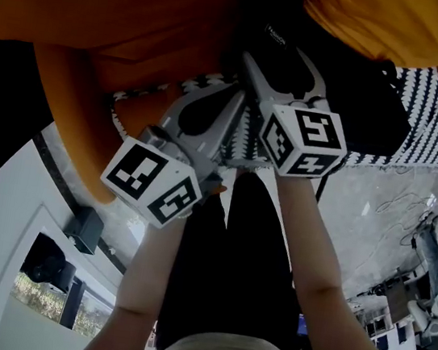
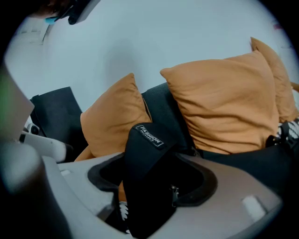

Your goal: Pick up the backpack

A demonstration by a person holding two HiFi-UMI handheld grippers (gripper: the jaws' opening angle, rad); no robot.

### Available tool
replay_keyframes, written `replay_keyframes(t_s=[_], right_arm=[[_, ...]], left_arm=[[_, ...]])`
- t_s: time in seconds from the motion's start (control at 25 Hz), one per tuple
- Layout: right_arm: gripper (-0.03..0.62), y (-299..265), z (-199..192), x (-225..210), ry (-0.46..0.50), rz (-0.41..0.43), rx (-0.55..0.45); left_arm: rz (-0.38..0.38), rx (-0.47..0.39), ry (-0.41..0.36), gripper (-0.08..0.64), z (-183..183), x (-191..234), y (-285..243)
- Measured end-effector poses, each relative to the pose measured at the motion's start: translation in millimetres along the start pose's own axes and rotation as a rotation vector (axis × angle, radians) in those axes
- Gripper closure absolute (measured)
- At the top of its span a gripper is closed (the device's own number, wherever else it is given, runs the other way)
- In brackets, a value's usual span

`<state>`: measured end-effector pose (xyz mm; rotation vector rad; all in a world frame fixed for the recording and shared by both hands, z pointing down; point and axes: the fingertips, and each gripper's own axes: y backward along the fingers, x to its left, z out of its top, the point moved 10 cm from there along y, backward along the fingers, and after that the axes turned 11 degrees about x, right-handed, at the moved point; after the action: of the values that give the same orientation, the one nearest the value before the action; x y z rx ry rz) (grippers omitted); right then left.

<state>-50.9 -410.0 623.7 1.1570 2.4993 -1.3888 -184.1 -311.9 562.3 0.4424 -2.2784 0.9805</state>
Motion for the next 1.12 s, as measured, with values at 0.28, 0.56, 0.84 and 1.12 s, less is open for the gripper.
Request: replay_keyframes(t_s=[0.28, 0.56, 0.84, 1.12], right_arm=[[0.424, -7, 2, -17, -0.042, 0.062, -0.021], [0.568, 21, -3, -13, -0.092, 0.141, -0.117], [0.571, 40, -10, -6, -0.101, 0.159, -0.142], [0.572, 56, -16, -2, -0.123, 0.141, -0.170]], left_arm=[[0.013, 0.003, -0.005, 0.554, -3, 10, -8], [-0.019, -0.001, -0.020, 0.554, -5, -3, -2], [-0.063, 0.034, -0.061, 0.554, -6, -13, -5], [-0.100, 0.040, -0.105, 0.554, -7, -23, -2]])
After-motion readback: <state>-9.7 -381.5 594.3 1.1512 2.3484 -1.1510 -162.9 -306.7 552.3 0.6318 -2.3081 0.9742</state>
